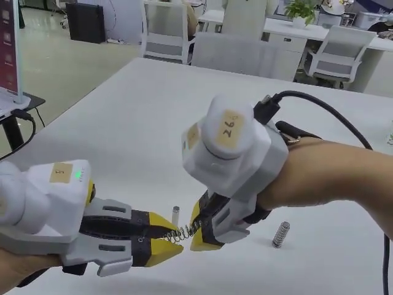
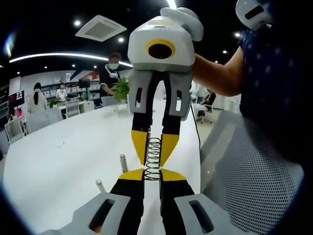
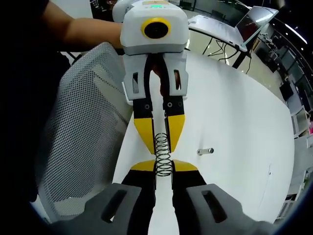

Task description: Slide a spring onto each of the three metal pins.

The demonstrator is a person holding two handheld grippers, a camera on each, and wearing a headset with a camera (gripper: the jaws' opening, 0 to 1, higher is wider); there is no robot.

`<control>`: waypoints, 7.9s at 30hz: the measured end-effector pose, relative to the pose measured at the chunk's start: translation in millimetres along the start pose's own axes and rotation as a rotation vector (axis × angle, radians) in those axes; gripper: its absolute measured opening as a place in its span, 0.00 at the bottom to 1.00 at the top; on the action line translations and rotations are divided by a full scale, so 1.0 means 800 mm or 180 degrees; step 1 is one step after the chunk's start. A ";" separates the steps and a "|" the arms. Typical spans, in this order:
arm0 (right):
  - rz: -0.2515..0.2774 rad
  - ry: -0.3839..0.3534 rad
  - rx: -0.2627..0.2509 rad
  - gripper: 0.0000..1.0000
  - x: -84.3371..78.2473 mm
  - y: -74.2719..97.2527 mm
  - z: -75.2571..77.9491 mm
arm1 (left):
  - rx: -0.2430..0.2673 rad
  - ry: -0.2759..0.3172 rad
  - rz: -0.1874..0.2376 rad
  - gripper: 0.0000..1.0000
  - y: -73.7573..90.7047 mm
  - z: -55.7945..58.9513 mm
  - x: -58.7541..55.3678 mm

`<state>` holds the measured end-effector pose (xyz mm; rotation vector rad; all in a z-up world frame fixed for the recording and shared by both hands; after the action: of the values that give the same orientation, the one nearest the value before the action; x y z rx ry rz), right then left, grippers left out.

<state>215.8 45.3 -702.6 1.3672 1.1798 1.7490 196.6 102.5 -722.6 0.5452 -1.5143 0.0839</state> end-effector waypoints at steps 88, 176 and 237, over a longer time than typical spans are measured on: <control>-0.0052 0.0108 -0.0011 0.09 0.024 -0.003 0.025 | 0.0277 0.0423 -0.0032 0.36 0.014 -0.016 -0.039; -0.0465 -0.0236 -0.0115 0.09 -0.019 -0.090 0.119 | 0.0674 0.0626 -0.0009 0.52 0.042 -0.025 -0.067; -0.0497 -0.0471 -0.0049 0.16 -0.048 -0.121 0.109 | 0.0640 0.0611 -0.0060 0.52 0.040 -0.025 -0.066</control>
<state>304.9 75.0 -800.4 1.3336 1.1568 1.5188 199.0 152.8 -763.4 0.6920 -1.3206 0.2690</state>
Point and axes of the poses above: the centre of the closed fingertips' face, and the gripper's own axes: y roughly backward along the fingers, z roughly to its right, x roughly out of its top, the point moved 5 cm from there along y, roughly backward along the fingers, and after that the axes turned 1 degree about -y, right-handed, at the moved point
